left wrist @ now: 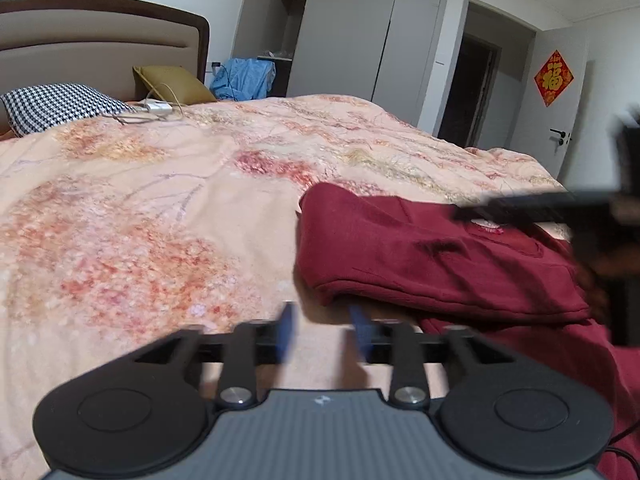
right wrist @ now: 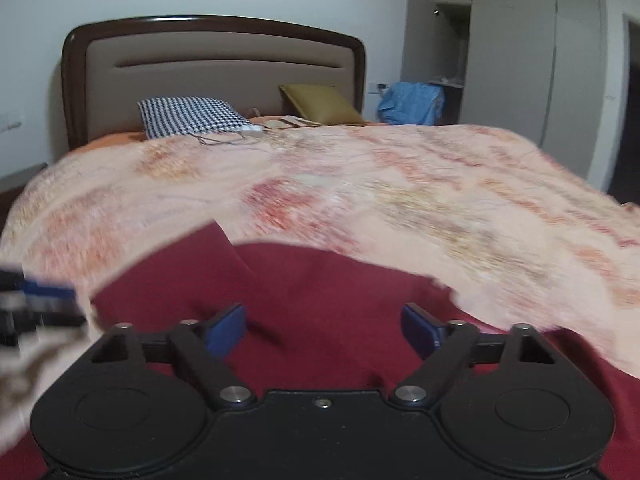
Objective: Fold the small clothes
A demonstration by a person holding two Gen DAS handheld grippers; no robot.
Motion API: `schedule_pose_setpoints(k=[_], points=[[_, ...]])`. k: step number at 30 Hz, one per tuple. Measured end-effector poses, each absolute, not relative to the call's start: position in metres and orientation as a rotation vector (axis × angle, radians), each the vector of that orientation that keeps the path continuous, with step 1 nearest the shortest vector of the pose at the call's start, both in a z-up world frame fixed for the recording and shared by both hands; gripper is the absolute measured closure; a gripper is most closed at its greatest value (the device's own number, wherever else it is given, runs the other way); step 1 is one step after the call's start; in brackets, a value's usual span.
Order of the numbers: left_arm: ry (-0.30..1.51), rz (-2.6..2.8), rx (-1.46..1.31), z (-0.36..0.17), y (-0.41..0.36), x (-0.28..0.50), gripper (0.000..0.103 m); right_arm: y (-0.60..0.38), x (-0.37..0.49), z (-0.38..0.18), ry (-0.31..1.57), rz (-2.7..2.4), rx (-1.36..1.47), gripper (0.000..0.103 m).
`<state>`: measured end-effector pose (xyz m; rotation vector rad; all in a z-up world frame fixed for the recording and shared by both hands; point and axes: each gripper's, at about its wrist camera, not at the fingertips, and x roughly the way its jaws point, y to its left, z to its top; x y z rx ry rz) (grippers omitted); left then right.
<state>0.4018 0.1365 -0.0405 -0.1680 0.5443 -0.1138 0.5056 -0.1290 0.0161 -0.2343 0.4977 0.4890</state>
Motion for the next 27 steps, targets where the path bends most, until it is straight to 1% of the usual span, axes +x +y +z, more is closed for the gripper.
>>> schedule_pose_setpoints(k=[1,2,4,5,6,8,11,15,16,18,21,25,27], points=[[0.533,-0.101,-0.168,-0.037,0.137,0.401,0.039,-0.142,0.494,0.014,0.488,0.452,-0.261,0.011],[0.518,-0.090,-0.167,-0.034,0.138,0.400,0.037,-0.155,0.482,0.010,0.475,0.411,-0.288,0.011],[0.498,-0.067,-0.172,-0.025,0.139,0.408,0.034,-0.178,0.464,0.002,0.445,0.323,-0.331,0.007],[0.491,-0.046,-0.184,-0.021,0.138,0.414,0.031,-0.188,0.459,-0.002,0.436,0.276,-0.341,0.005],[0.483,-0.024,-0.199,-0.017,0.136,0.423,0.026,-0.198,0.455,-0.008,0.433,0.229,-0.342,0.005],[0.471,0.009,-0.223,-0.013,0.131,0.445,0.023,-0.215,0.452,-0.018,0.444,0.169,-0.321,0.005],[0.476,0.054,-0.242,-0.017,0.124,0.482,0.023,-0.232,0.452,-0.032,0.462,0.119,-0.256,0.001],[0.572,0.178,-0.266,-0.044,0.132,0.525,0.024,-0.241,0.454,-0.046,0.477,0.123,-0.184,0.001],[0.597,0.200,-0.294,-0.052,0.138,0.530,0.025,-0.241,0.453,-0.048,0.477,0.127,-0.178,0.001],[0.592,0.200,-0.345,-0.062,0.146,0.530,0.025,-0.239,0.453,-0.050,0.477,0.130,-0.172,0.001],[0.584,0.218,-0.306,-0.067,0.141,0.528,0.024,-0.238,0.454,-0.052,0.482,0.133,-0.169,0.001],[0.576,0.229,-0.278,-0.067,0.134,0.527,0.022,-0.240,0.455,-0.052,0.483,0.135,-0.158,0.001],[0.554,0.212,-0.320,-0.065,0.140,0.522,0.014,-0.241,0.457,-0.053,0.486,0.139,-0.148,0.001]])
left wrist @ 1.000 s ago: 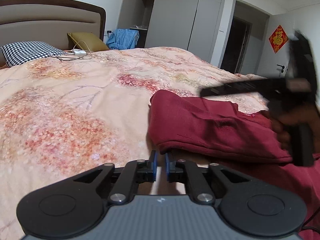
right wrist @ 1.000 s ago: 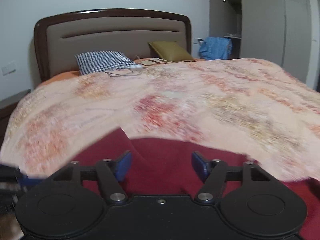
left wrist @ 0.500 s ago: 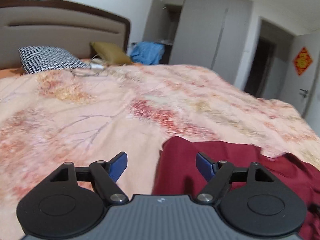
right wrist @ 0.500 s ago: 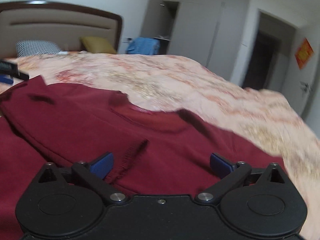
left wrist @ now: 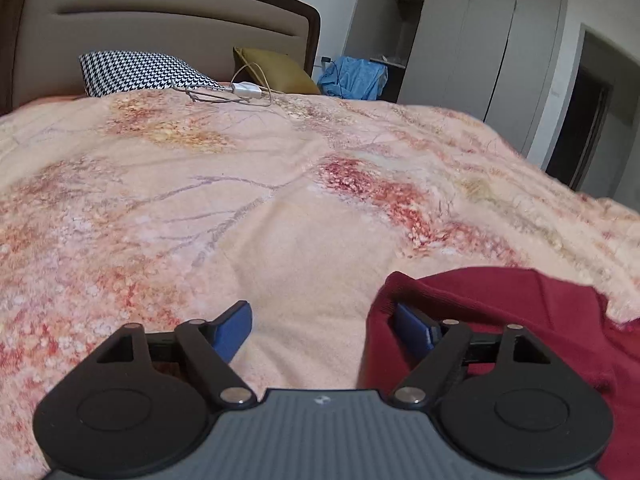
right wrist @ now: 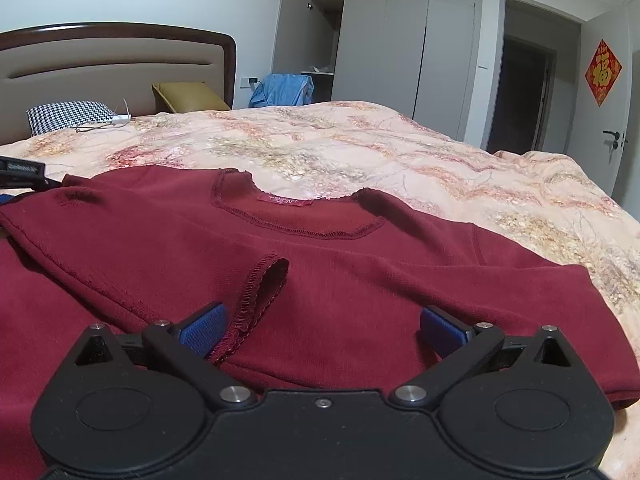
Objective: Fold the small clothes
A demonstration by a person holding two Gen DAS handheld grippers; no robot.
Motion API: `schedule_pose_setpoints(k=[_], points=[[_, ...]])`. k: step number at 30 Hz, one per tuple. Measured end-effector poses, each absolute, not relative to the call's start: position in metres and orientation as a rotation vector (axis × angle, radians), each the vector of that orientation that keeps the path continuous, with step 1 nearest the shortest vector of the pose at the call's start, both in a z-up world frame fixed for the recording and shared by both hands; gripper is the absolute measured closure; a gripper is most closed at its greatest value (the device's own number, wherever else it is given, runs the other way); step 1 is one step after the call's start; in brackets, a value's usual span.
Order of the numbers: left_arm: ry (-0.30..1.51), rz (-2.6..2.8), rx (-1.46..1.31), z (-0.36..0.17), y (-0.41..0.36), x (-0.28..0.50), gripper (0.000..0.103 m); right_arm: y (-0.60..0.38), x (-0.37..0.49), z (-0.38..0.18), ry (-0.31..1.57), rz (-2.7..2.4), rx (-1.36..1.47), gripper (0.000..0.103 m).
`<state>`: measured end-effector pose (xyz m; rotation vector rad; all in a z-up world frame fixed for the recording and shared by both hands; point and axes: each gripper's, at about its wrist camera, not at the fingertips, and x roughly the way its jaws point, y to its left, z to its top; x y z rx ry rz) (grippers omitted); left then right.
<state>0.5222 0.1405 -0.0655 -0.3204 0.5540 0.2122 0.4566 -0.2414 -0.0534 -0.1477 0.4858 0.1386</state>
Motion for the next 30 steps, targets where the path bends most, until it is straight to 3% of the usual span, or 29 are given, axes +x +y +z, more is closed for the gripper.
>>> schedule_pose_setpoints(k=[7,13,20,26,30], points=[[0.452,0.196,-0.505,-0.051,0.158,0.485,0.001,-0.248,0.459,-0.054,0.498,0.155,-0.099,0.001],[0.463,0.098,-0.464,-0.027,0.138,0.429,0.000,-0.252,0.440,-0.037,0.485,0.154,-0.075,0.001],[0.522,-0.042,-0.334,-0.018,0.103,0.352,0.000,-0.262,0.347,-0.015,0.477,0.246,-0.178,0.001],[0.607,-0.103,-0.277,-0.040,0.079,0.299,0.000,-0.260,0.250,-0.035,0.473,0.230,-0.412,0.001],[0.681,-0.093,-0.239,-0.056,0.069,0.272,0.000,-0.279,0.201,-0.046,0.476,0.171,-0.351,0.001]])
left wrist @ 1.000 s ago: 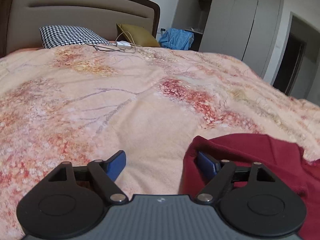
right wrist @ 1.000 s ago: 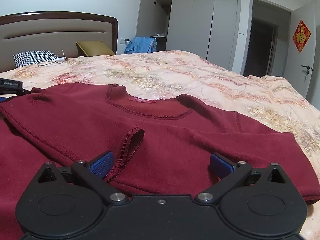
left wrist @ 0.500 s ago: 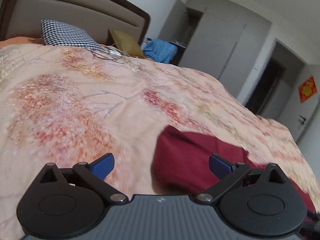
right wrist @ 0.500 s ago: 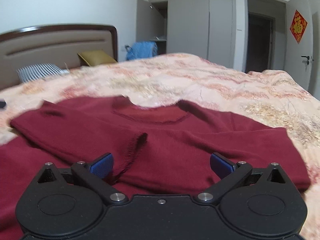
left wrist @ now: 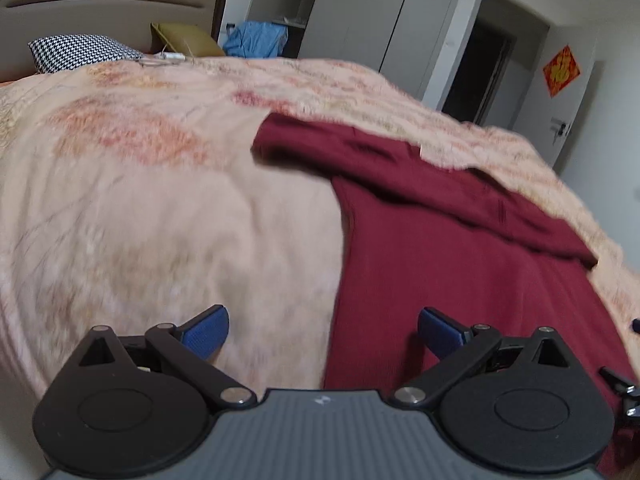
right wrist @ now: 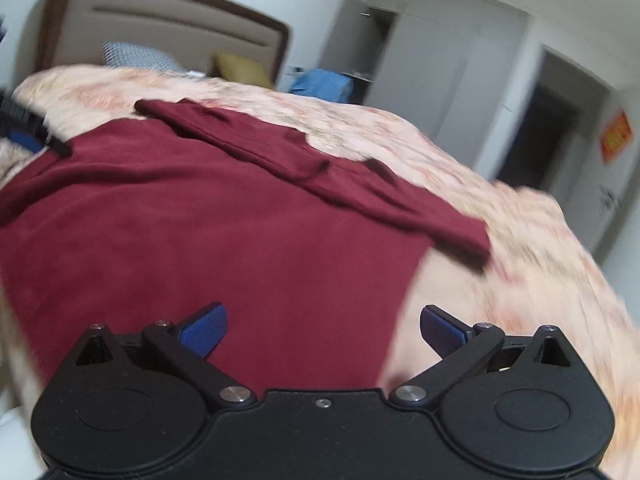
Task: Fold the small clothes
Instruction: 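Grasp the sweater hem with both grippers and lift it toward the collar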
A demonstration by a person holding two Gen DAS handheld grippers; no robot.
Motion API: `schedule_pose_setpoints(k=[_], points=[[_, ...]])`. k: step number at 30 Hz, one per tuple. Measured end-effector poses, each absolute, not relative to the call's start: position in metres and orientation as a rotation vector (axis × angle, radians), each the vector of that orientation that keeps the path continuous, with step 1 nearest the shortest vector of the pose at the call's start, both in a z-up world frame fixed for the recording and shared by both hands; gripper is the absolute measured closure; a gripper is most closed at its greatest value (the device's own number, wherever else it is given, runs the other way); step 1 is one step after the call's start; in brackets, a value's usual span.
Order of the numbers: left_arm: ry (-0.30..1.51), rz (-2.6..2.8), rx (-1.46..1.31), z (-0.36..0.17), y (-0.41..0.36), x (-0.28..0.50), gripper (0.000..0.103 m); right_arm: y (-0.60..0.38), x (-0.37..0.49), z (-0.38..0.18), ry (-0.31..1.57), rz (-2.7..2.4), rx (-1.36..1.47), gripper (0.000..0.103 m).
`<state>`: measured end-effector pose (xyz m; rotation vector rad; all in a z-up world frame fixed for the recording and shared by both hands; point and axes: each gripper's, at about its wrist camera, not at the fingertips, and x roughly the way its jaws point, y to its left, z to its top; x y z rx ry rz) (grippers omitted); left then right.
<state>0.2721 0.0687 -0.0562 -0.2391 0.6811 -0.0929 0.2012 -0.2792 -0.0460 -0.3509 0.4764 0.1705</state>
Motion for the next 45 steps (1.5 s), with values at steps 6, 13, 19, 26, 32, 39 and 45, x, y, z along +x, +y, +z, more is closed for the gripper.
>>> schedule_pose_setpoints(k=[6,13,19,26,32,39,45], points=[[0.762,-0.043,-0.159,-0.068,0.064,0.241,0.000,-0.321,0.157,-0.053,0.545,0.065,-0.114,0.000],[0.821,0.011,-0.226,-0.058,0.080,0.209,0.000,-0.320,0.107,-0.046,0.473,0.048,-0.241,0.000],[0.785,-0.001,-0.210,-0.045,0.078,0.182,0.000,-0.295,0.083,-0.049,0.428,0.191,-0.397,0.000],[0.784,-0.055,-0.157,-0.042,0.055,0.163,0.000,-0.252,0.082,-0.074,0.396,0.209,-0.680,0.001],[0.773,-0.101,-0.127,-0.041,0.039,0.151,0.000,-0.240,0.093,-0.084,0.329,0.144,-0.782,0.001],[0.729,-0.152,-0.053,-0.039,0.017,0.141,0.000,-0.239,0.091,-0.084,0.251,0.171,-0.751,0.021],[0.691,-0.215,0.021,-0.044,-0.005,0.131,0.000,-0.237,0.082,-0.080,0.253,0.246,-0.720,0.088]])
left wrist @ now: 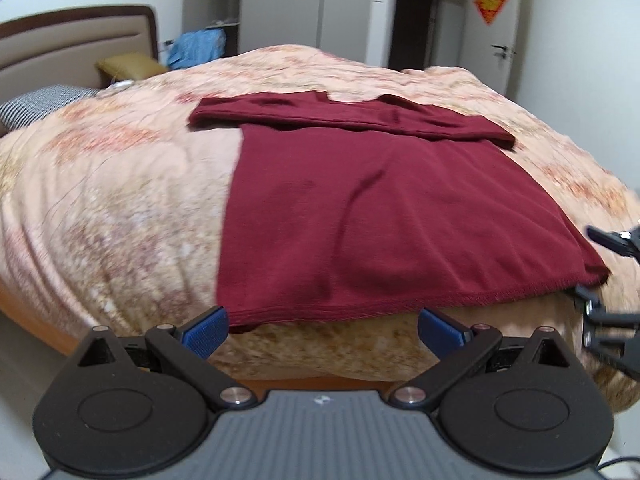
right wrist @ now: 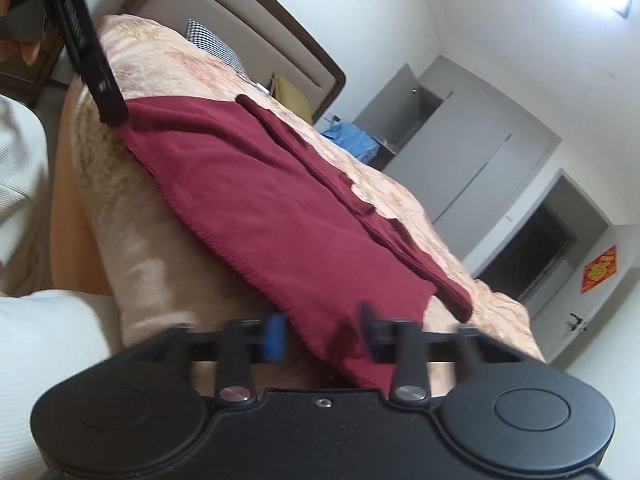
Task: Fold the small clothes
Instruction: 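Grasp the sweater hem with both grippers and lift it toward the collar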
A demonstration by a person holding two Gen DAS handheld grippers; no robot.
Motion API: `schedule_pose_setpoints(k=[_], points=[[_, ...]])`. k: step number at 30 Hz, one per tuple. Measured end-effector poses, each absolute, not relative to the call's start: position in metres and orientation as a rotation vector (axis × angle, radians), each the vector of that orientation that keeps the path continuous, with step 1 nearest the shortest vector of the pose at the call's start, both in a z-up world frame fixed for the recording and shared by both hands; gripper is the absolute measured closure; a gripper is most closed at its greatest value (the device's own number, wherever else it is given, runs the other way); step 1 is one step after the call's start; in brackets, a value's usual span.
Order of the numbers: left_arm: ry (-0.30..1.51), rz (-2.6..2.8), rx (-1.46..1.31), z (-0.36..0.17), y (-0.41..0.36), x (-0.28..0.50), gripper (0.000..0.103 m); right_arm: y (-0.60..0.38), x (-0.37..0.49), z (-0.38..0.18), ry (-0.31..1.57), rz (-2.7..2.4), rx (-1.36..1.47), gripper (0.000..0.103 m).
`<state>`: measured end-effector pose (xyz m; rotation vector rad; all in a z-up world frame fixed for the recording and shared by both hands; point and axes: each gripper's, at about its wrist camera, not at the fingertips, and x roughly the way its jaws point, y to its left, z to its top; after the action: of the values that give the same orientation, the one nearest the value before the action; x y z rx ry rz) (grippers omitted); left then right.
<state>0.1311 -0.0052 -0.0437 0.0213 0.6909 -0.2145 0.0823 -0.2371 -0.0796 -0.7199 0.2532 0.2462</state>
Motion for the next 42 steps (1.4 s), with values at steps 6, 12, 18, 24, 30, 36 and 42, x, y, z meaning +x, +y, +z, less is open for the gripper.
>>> schedule_pose_setpoints(k=[6,12,18,24,30,36,42], points=[[0.592,-0.185,0.196,-0.051,-0.042,0.122,0.000,-0.242,0.093,-0.044,0.263,0.262,-0.504,0.096],[0.479,-0.192,0.348,-0.064,-0.102,0.121,0.000,-0.246,0.104,-0.004,0.240,0.251,-0.363,0.096],[0.397,-0.142,0.487,-0.074,-0.152,0.130,0.000,-0.249,0.098,0.014,0.206,0.231,-0.335,0.097],[0.342,-0.097,0.498,-0.075,-0.150,0.140,0.001,-0.260,0.085,0.017,0.186,0.191,-0.312,0.098],[0.342,-0.030,0.524,-0.070,-0.125,0.144,0.016,-0.269,0.078,0.018,0.175,0.156,-0.286,0.098],[0.368,-0.013,0.495,-0.072,-0.097,0.136,0.040,-0.273,0.072,0.016,0.176,0.133,-0.291,0.098],[0.328,-0.009,0.502,-0.067,-0.089,0.136,0.080,-0.273,0.075,0.005,0.212,0.115,-0.305,0.099]])
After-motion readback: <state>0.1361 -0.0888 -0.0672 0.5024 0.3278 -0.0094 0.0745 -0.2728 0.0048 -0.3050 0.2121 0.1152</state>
